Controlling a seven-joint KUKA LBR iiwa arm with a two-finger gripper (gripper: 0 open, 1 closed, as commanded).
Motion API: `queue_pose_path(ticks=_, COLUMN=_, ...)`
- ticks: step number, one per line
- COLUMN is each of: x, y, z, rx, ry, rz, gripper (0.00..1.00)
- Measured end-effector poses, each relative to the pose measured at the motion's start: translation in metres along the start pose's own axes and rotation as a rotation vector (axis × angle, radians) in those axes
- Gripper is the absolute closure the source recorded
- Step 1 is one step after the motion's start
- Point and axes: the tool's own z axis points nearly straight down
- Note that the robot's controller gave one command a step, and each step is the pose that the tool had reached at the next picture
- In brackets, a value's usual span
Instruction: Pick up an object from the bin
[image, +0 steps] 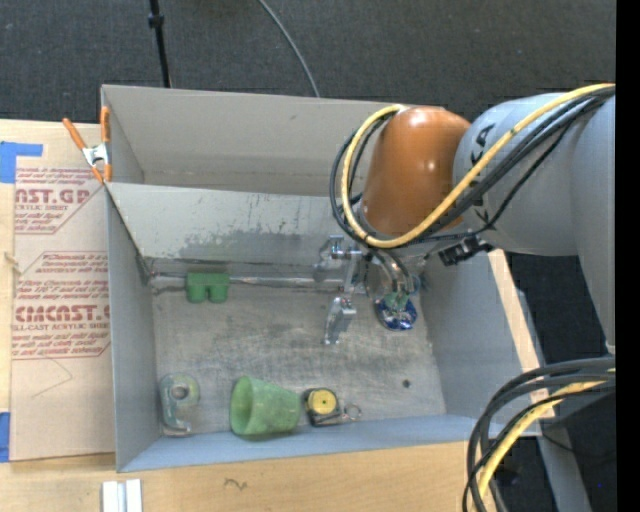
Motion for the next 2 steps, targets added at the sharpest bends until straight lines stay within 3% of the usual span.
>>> queue_pose_path(ticks=1, x=0.072, y=0.004, z=0.043, rx=0.001, ry=0.012, rz=-0.052, gripper=0.00)
queue_pose_path(ticks=2, x=0.087, y=0.025, z=0.080, rx=0.005, ry=-0.023, rz=-0.326, gripper=0.00)
